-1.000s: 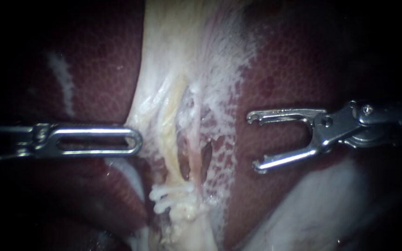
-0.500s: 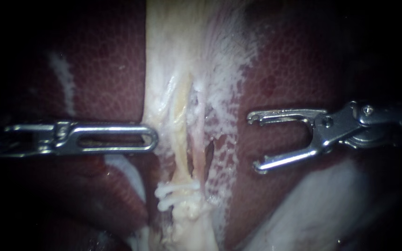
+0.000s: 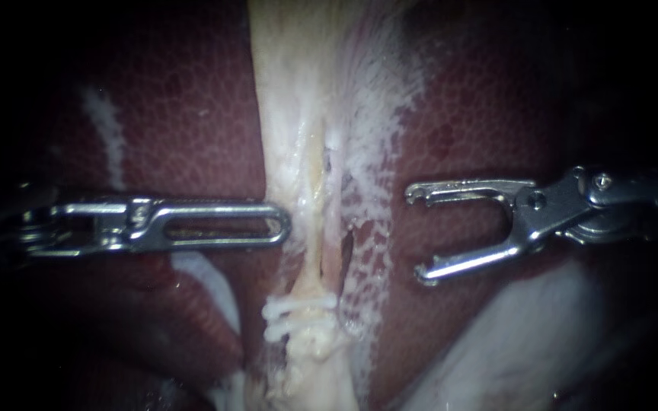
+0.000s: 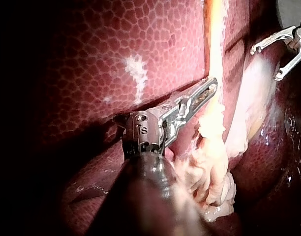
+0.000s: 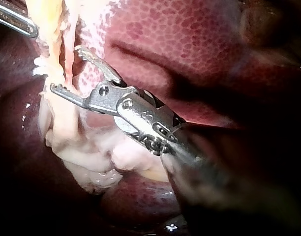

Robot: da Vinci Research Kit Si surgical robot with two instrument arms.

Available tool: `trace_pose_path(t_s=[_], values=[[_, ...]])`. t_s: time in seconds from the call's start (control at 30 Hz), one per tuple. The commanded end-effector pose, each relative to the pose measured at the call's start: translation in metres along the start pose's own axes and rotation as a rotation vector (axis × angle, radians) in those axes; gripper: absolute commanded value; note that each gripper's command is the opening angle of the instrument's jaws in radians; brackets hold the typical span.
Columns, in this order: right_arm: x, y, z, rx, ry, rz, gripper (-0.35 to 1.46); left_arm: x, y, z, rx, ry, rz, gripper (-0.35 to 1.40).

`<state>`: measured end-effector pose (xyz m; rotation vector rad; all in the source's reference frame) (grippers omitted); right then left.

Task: Going back second clip left tube

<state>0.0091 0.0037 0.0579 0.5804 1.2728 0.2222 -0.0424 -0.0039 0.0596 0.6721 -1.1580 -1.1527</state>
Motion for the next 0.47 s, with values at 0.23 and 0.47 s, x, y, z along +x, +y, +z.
trace_pose_path(t_s=[0.23, 0.47], values=[[0.0000, 0.0000, -0.0001, 0.000, 0.000, 0.000, 0.60, 0.0000, -0.0001, -0.0001, 0.002, 0.000, 0.000, -0.35], [0.0000, 0.0000, -0.0001, 0.000, 0.000, 0.000, 0.60, 0.0000, -0.0002, -0.0001, 0.002, 0.001, 0.000, -0.35]])
